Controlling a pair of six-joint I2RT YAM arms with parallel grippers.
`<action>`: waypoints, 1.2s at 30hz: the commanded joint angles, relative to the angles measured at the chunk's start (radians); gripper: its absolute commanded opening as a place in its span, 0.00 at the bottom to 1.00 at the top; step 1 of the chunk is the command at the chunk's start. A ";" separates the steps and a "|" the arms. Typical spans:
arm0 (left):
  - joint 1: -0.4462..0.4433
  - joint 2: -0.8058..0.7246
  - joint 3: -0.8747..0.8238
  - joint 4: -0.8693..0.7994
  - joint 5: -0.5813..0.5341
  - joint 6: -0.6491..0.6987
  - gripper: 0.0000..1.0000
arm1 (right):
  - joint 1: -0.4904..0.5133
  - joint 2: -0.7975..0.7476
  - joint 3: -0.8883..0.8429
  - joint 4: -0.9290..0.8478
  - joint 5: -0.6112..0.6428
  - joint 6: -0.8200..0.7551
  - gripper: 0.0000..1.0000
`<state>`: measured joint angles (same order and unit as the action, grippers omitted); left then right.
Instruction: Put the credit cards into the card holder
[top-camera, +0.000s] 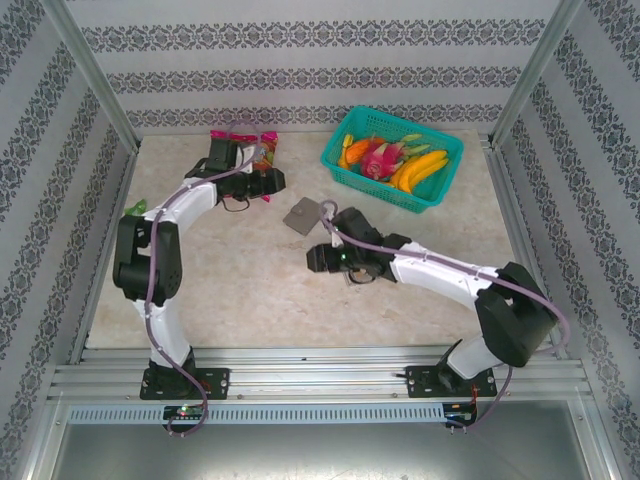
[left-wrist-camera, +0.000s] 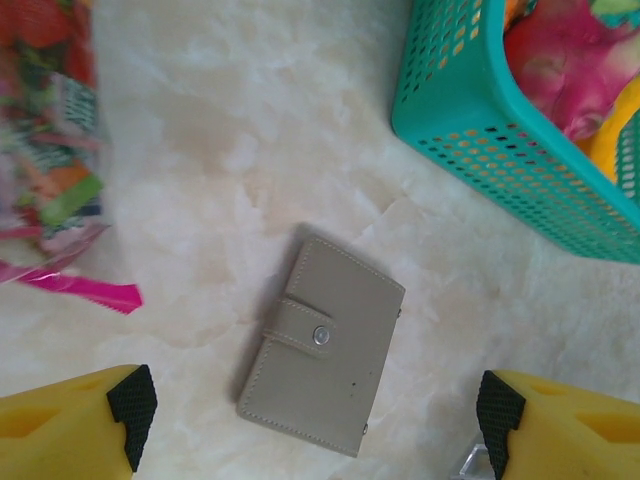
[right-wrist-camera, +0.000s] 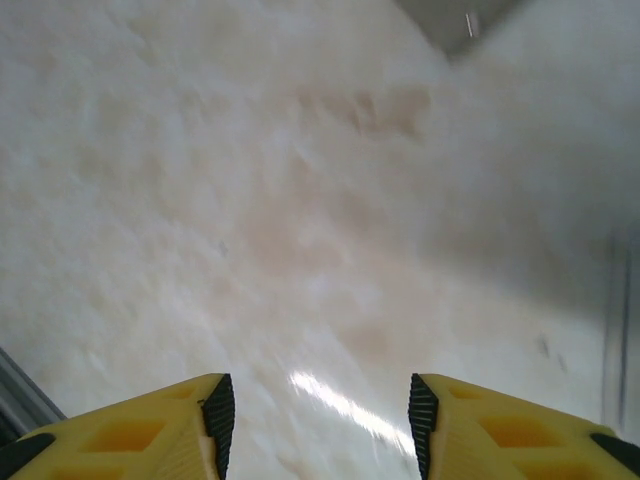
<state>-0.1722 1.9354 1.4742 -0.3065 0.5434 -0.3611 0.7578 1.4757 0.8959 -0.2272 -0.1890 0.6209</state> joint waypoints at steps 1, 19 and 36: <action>-0.053 0.054 0.070 -0.143 -0.042 0.062 0.87 | 0.009 -0.135 -0.108 -0.122 0.136 0.069 0.59; -0.239 0.372 0.450 -0.418 -0.282 0.167 0.96 | -0.316 -0.281 -0.329 0.145 -0.062 0.101 0.87; -0.300 0.316 0.256 -0.460 -0.364 0.223 0.75 | -0.419 -0.104 -0.178 0.179 -0.135 0.049 0.87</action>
<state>-0.4305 2.2665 1.8122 -0.6636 0.2314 -0.1596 0.3542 1.3895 0.6930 -0.0502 -0.3161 0.6994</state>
